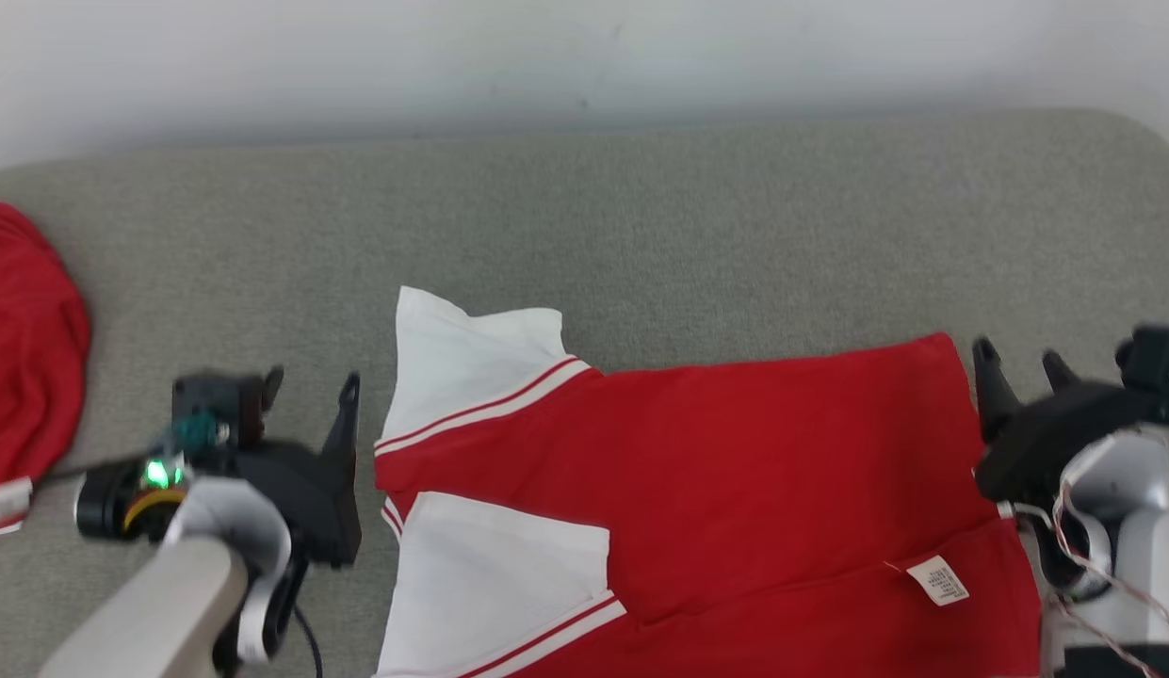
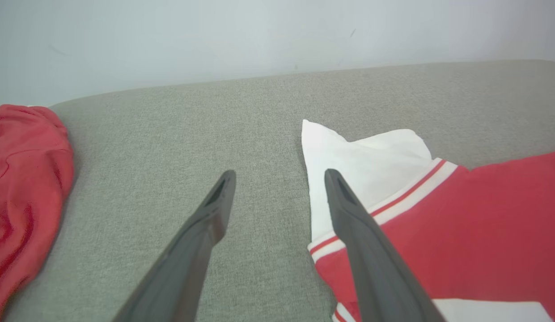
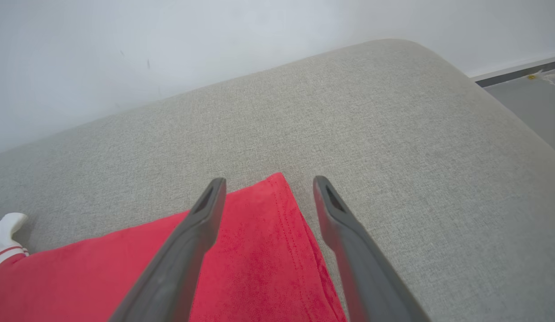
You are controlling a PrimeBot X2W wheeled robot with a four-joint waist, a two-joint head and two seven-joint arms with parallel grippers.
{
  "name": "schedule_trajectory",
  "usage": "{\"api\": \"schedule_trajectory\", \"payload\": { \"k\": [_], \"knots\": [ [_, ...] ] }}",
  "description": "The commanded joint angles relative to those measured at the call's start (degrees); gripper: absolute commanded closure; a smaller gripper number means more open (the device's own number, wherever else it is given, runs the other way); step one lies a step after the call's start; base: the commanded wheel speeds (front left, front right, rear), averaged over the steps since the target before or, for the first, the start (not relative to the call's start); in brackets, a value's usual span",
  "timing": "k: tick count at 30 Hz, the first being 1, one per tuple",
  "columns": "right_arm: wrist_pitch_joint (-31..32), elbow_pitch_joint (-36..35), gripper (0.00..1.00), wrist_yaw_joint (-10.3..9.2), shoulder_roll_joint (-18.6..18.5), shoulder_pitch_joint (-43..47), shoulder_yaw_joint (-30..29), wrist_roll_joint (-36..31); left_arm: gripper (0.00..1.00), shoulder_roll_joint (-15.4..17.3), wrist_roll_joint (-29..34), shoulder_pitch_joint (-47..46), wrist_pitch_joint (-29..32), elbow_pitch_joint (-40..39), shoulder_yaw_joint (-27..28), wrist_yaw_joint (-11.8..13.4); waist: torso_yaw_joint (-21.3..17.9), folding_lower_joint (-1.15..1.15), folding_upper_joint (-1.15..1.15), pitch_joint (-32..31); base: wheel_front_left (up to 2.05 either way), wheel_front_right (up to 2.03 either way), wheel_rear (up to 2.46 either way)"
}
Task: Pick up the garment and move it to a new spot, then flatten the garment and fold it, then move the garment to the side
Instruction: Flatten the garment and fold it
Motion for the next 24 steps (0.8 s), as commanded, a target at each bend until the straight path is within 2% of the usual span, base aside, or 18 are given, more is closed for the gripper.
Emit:
{"api": "schedule_trajectory", "payload": {
  "k": [1,6,12,16,24],
  "knots": [
    [0.66,0.51,0.0,-0.1,0.1,-1.79,0.8,-0.55,0.0,-0.56,0.73,-2.31,0.41,1.1,-0.11,-1.04,-1.32,-0.01,-0.01,3.02,0.0,0.0,0.0],
    [2.01,3.21,0.0,-0.1,-1.02,-8.85,4.49,-1.14,0.0,-1.67,1.29,-10.25,2.99,6.66,-0.89,-4.72,-2.85,-0.01,-0.01,7.63,0.0,0.0,0.0],
    [1.24,6.24,0.0,-0.11,-2.28,-14.13,8.19,-0.46,0.0,-2.79,-0.05,-16.54,7.18,12.59,-0.98,-7.4,-4.22,-0.01,-0.01,11.5,0.0,0.0,0.0],
    [0.05,7.81,0.0,-0.11,-2.72,-15.44,9.2,0.06,0.0,-3.39,0.07,-18.52,6.91,14.55,-1.09,-8.38,-4.52,-0.01,-0.01,12.63,0.0,0.0,0.0],
    [-1.36,9.22,0.0,-0.1,-3.41,-14.79,9.82,0.79,0.0,-3.86,0.29,-18.93,7.08,16.29,-1.79,-8.37,-4.3,-0.01,-0.01,13.27,0.0,0.0,0.0]
  ]
}}
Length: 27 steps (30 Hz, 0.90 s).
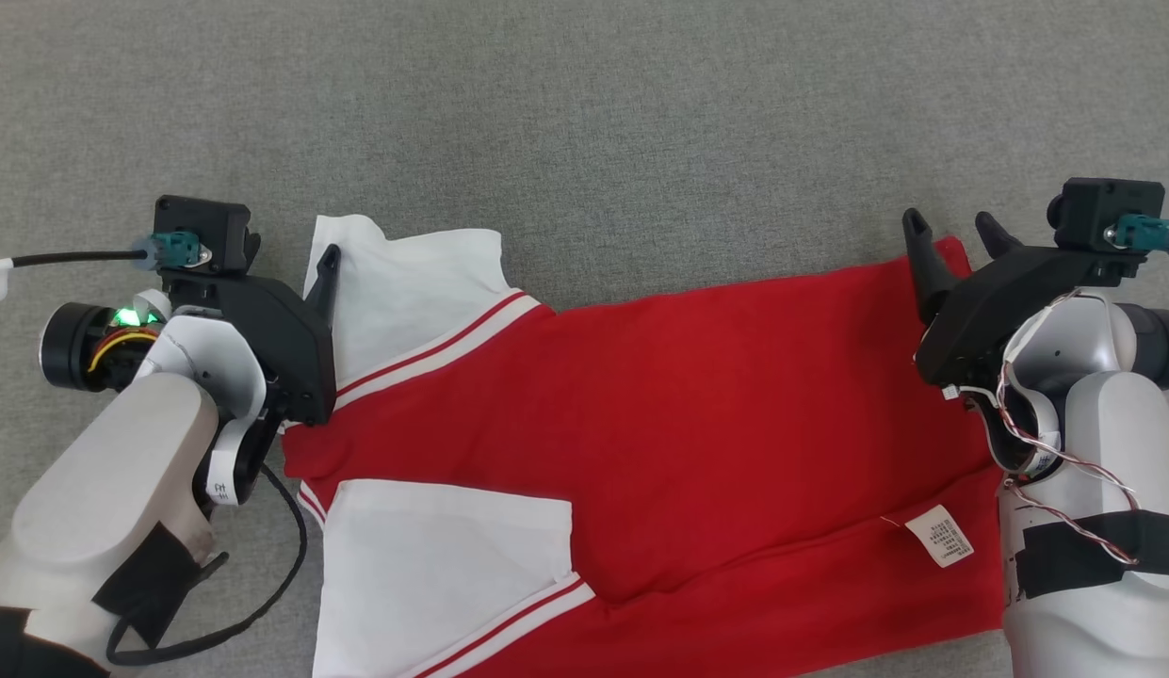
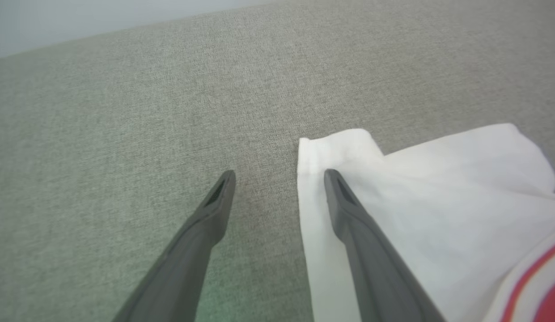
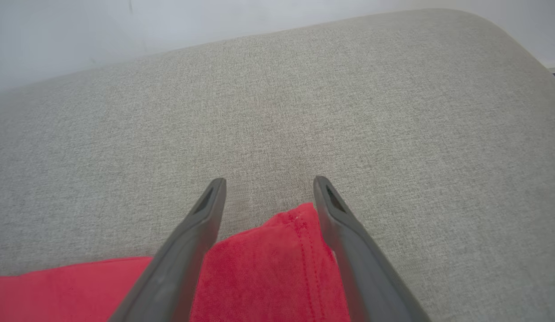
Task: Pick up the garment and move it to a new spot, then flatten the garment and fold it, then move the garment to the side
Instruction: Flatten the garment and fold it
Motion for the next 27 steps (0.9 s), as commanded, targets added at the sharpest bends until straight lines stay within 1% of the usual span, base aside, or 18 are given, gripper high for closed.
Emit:
{"api": "schedule_trajectory", "payload": {
  "k": [1,9,15,21,22,23,24,25,26,27],
  "knots": [
    [-0.24,0.14,0.0,-0.1,-0.02,0.16,0.33,0.49,0.0,-0.31,0.01,-0.2,-0.01,0.47,-0.07,-0.12,-0.13,-0.01,-0.01,0.13,0.0,0.0,0.0],
    [-0.75,0.83,0.0,-0.1,-0.5,-0.66,0.63,0.81,0.0,-0.27,1.04,-2.25,-0.22,1.16,-0.45,0.04,-0.56,-0.01,-0.01,0.74,0.0,0.0,0.0],
    [-0.66,1.2,0.0,-0.1,-0.82,-0.94,0.93,1.52,0.0,-1.15,-0.31,-2.69,2.94,2.15,-1.52,-1.33,-0.91,-0.01,-0.01,1.22,0.0,0.0,0.0],
    [-0.41,1.37,0.0,-0.1,-1.23,-1.97,1.55,1.93,0.0,-1.37,-1.52,-3.18,6.66,3.06,-2.86,-3.51,-1.13,-0.01,-0.01,1.89,0.0,0.0,0.0],
    [-0.35,1.36,0.0,-0.09,-1.29,-2.13,1.65,1.97,0.08,-1.38,-1.61,-3.25,7.35,3.29,-3.02,-3.62,-1.14,-0.01,-0.01,1.98,0.0,0.0,0.0],
    [-0.25,1.45,0.0,-0.09,-1.34,-2.26,1.86,1.97,0.48,-1.3,-1.82,-3.12,8.26,3.55,-3.36,-3.83,-1.15,-0.01,-0.01,2.06,0.0,0.0,0.0],
    [-0.04,1.58,0.0,-0.09,-1.35,-2.36,2.1,1.96,0.56,-1.28,-2.16,-2.86,9.11,3.72,-3.63,-3.95,-1.17,-0.01,-0.01,2.14,0.0,0.0,0.0],
    [0.17,1.72,0.0,-0.09,-1.42,-2.49,2.3,1.96,0.85,-1.36,-2.54,-2.63,9.76,3.72,-3.66,-4.12,-1.16,-0.01,-0.01,2.23,0.0,0.0,0.0],
    [0.2,1.83,0.0,-0.1,-1.52,-2.56,2.54,1.86,1.0,-1.35,-2.85,-2.38,10.43,3.62,-3.86,-4.51,-1.12,-0.01,-0.01,2.31,0.0,0.0,0.0],
    [0.35,1.98,0.0,-0.09,-1.65,-2.64,2.76,1.74,1.0,-1.31,-3.14,-2.19,10.89,3.43,-4.05,-4.75,-1.07,-0.01,-0.01,2.38,0.0,0.0,0.0]
  ]
}}
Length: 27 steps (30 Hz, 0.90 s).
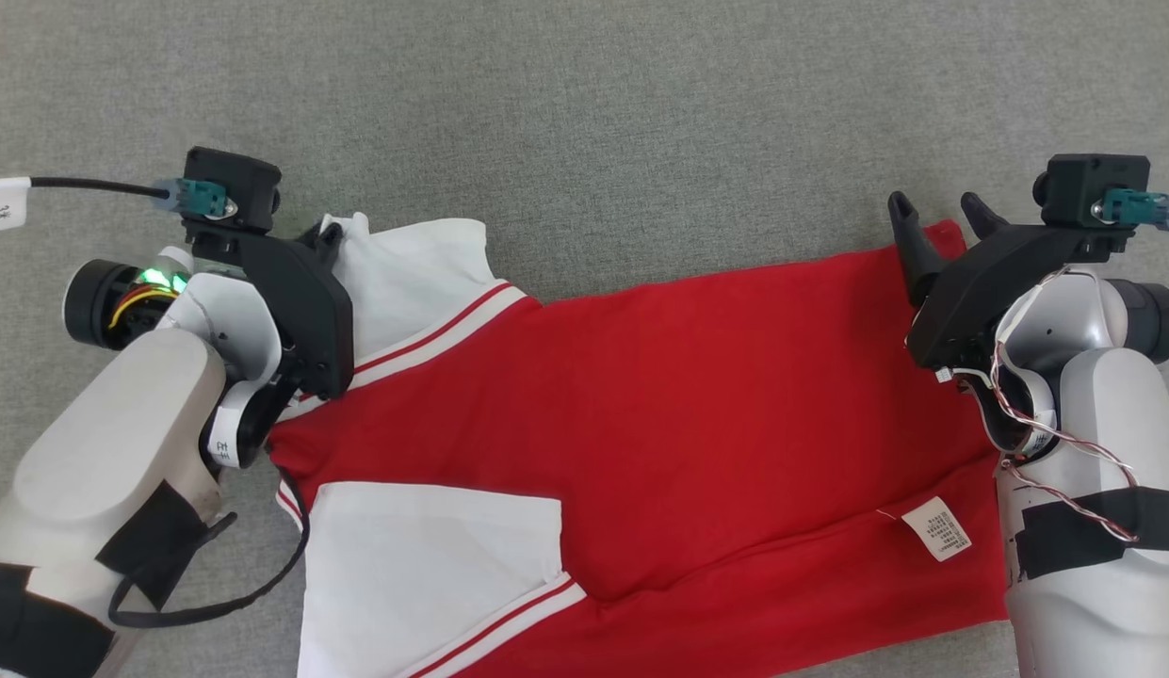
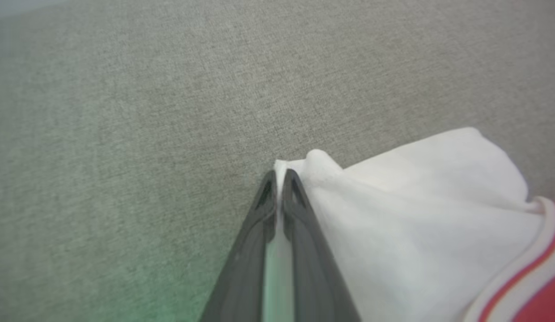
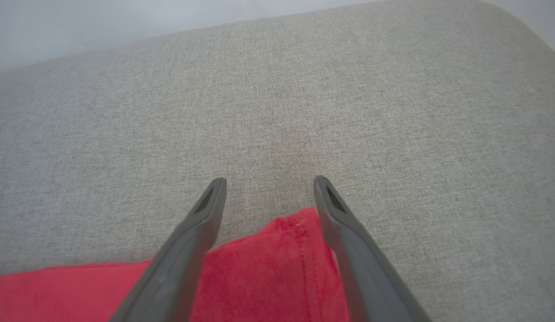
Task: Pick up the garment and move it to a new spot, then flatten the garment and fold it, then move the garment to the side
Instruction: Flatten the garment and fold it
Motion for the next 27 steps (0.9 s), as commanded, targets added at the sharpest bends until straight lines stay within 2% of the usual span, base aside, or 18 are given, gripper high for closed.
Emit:
{"api": "schedule_trajectory", "payload": {
  "k": [1,10,14,23,27],
  "knots": [
    [0.31,0.26,0.0,-0.1,-0.38,-0.45,0.45,0.08,1.0,-0.22,-1.07,2.43,1.61,0.7,-1.34,-0.42,0.13,0.01,0.0,0.15,0.0,0.0,0.0],
    [6.98,1.82,0.0,-0.1,-2.88,-1.56,3.39,-1.89,1.0,2.01,-0.06,1.7,-1.71,-0.22,0.43,1.47,0.4,0.01,0.0,0.36,0.0,0.0,0.0],
    [10.81,1.44,0.0,-0.1,-4.92,-2.24,4.12,-4.79,1.0,2.59,-0.07,1.41,-2.59,-0.83,0.84,1.37,0.44,0.01,0.0,0.68,0.0,0.0,0.0],
    [14.54,-4.06,0.0,-0.1,-6.51,0.26,3.32,-5.74,1.0,2.54,-0.47,1.95,-3.06,-1.75,0.63,1.62,0.57,0.01,0.0,0.78,0.0,0.0,0.0],
    [14.36,-6.85,0.0,-0.1,-7.22,1.7,2.05,-7.13,1.0,2.46,-0.67,2.16,-3.38,-2.02,0.66,1.64,0.51,0.01,0.0,0.72,0.0,0.0,0.0]
  ]
}}
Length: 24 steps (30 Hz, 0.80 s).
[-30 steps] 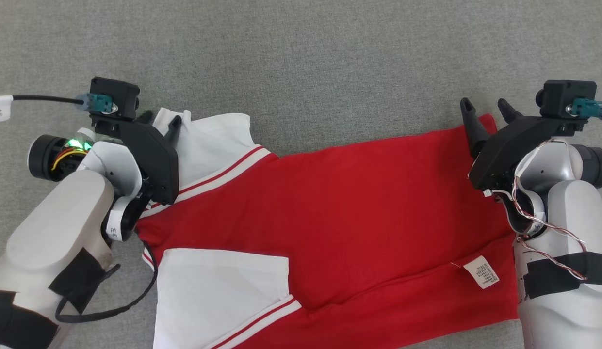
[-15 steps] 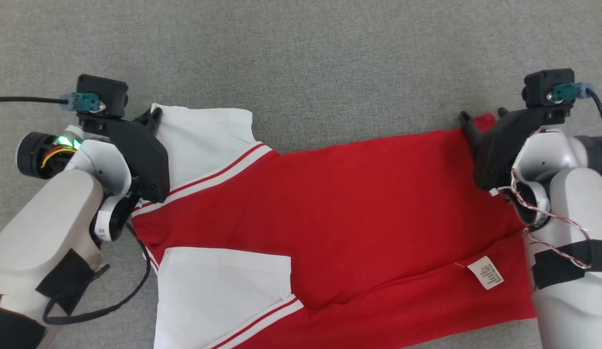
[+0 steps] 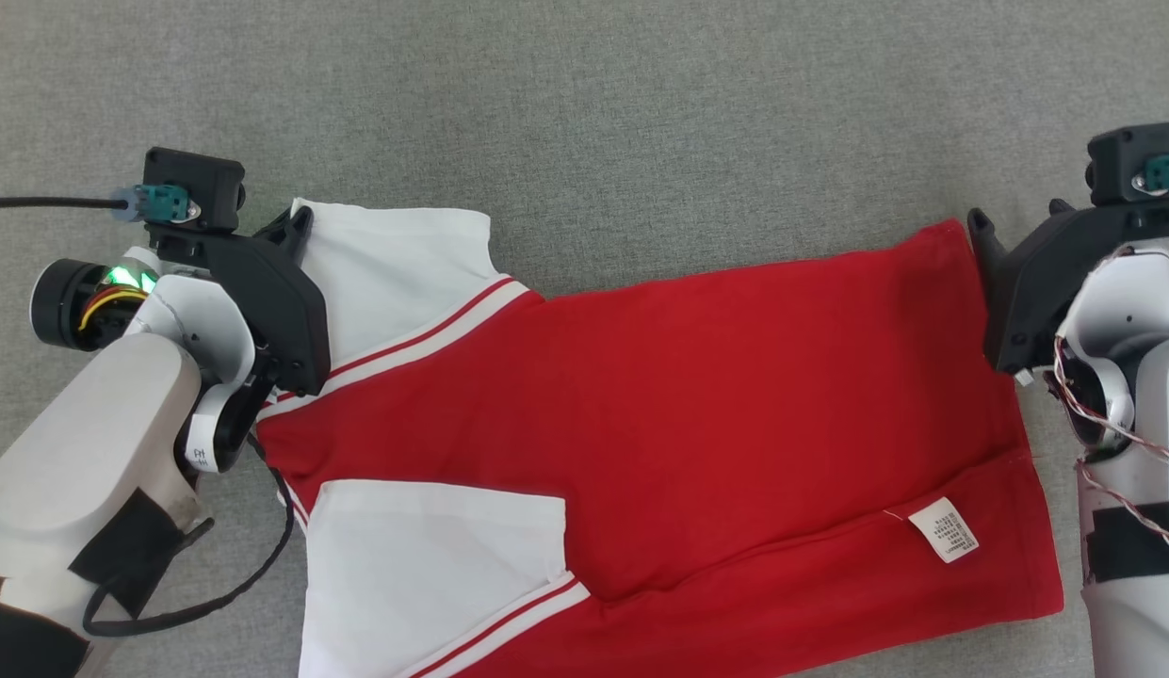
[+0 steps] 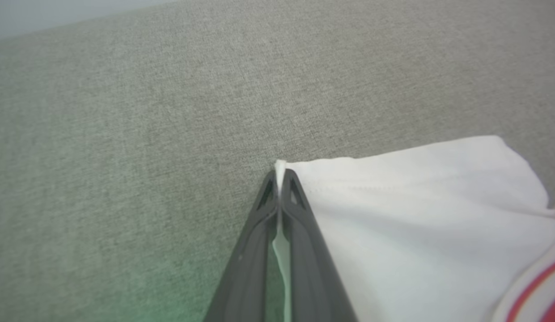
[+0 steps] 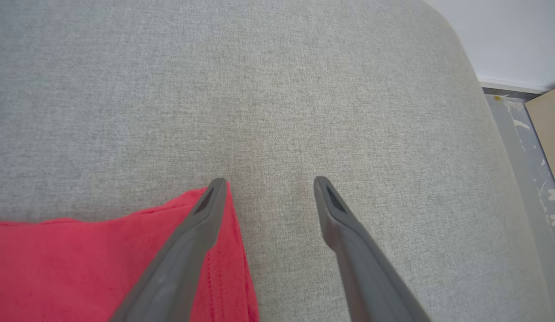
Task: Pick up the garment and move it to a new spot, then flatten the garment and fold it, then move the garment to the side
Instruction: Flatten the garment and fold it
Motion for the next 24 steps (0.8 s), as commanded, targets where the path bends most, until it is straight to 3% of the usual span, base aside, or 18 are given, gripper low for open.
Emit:
{"api": "schedule_trajectory", "payload": {
  "k": [1,7,17,18,19,20,24],
  "knots": [
    [0.0,-0.64,0.0,-0.11,0.18,1.2,-0.28,-0.32,1.0,0.35,-0.81,1.6,-0.19,0.29,-0.05,0.27,-0.06,0.0,0.0,-0.07,0.0,0.0,0.0],
    [2.07,-2.12,0.0,-0.11,0.95,2.99,0.19,1.0,1.0,0.92,-0.83,1.66,-0.18,-0.34,0.17,0.69,-0.21,0.0,0.0,0.01,0.0,0.0,0.0],
    [0.47,5.9,0.0,-0.1,0.7,-0.64,4.33,3.1,1.0,0.86,-0.92,0.8,0.44,-1.6,-0.12,1.15,0.98,0.0,0.0,1.27,0.0,0.0,0.0],
    [0.53,6.62,0.35,-0.1,0.83,-0.94,4.53,3.13,1.0,0.8,-0.97,0.73,0.56,-1.6,-0.18,1.07,1.03,0.0,0.0,1.38,0.0,0.0,0.0],
    [0.6,7.2,0.6,-0.1,0.97,-1.17,4.68,3.19,1.0,0.72,-1.04,0.7,0.63,-1.55,-0.25,1.01,1.08,0.0,0.0,1.47,0.0,0.0,0.0],
    [0.65,7.67,1.0,-0.1,0.99,-1.4,4.79,3.3,1.0,0.54,-1.15,0.65,0.6,-1.55,-0.3,0.89,1.11,0.0,0.0,1.55,0.0,0.0,0.0],
    [0.01,8.58,1.0,-0.11,0.19,-1.92,4.44,3.09,1.0,0.02,-1.34,0.54,0.3,-1.26,-0.45,0.47,1.05,0.0,0.0,1.62,0.0,0.0,0.0]
  ]
}}
